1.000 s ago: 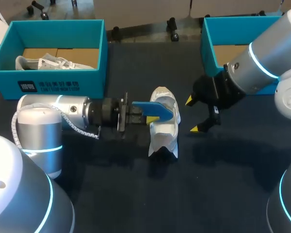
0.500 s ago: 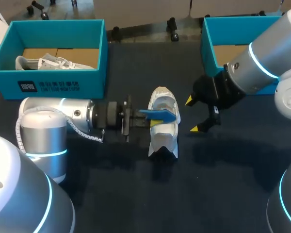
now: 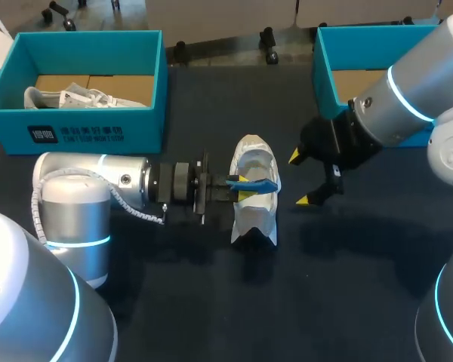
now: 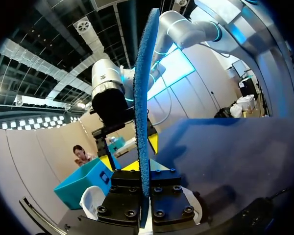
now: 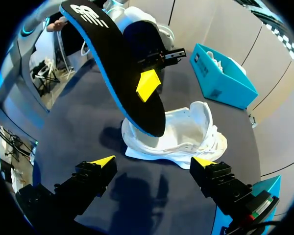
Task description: Take the shoe out of the shoebox, open the shoe tongue, remove and reinsert the insole, then place the shoe into the shoebox
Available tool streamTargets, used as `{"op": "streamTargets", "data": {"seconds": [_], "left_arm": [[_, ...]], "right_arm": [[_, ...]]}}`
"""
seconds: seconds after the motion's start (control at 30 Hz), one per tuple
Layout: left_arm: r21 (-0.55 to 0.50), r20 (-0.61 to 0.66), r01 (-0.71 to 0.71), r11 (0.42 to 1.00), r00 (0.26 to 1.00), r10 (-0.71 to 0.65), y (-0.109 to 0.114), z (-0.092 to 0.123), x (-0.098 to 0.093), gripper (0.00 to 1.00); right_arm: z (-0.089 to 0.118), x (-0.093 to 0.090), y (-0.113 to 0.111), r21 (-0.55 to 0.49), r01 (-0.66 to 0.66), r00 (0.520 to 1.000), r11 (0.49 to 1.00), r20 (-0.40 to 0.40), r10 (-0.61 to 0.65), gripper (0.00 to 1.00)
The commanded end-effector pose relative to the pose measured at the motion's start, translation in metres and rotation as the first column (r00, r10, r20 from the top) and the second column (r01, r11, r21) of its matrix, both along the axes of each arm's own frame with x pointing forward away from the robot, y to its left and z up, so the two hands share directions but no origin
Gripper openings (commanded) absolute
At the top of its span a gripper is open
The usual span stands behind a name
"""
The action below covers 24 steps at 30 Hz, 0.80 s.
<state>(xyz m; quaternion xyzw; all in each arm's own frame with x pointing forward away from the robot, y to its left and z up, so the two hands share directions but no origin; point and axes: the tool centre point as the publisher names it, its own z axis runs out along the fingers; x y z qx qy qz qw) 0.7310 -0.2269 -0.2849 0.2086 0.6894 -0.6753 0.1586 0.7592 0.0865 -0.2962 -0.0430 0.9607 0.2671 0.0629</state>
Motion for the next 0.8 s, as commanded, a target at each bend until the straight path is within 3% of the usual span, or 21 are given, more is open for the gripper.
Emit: {"op": "streamTargets", "data": {"seconds": [0.03, 0.8], "left_arm": [[0.008, 0.008, -0.004, 1.0, 1.0, 0.004, -0.005, -0.006, 0.004, 0.0], [0.06, 0.066, -0.023, 0.998, 0.998, 0.019, -0.007, -0.029, 0.019, 0.0]], "right_arm": [[0.0, -0.001, 0.0, -0.001, 0.001, 1.0, 1.0, 0.001, -0.001, 1.0], [0.0, -0.001, 0.0, -0.001, 0.001, 1.0, 1.0, 0.001, -0.001, 1.0]]}}
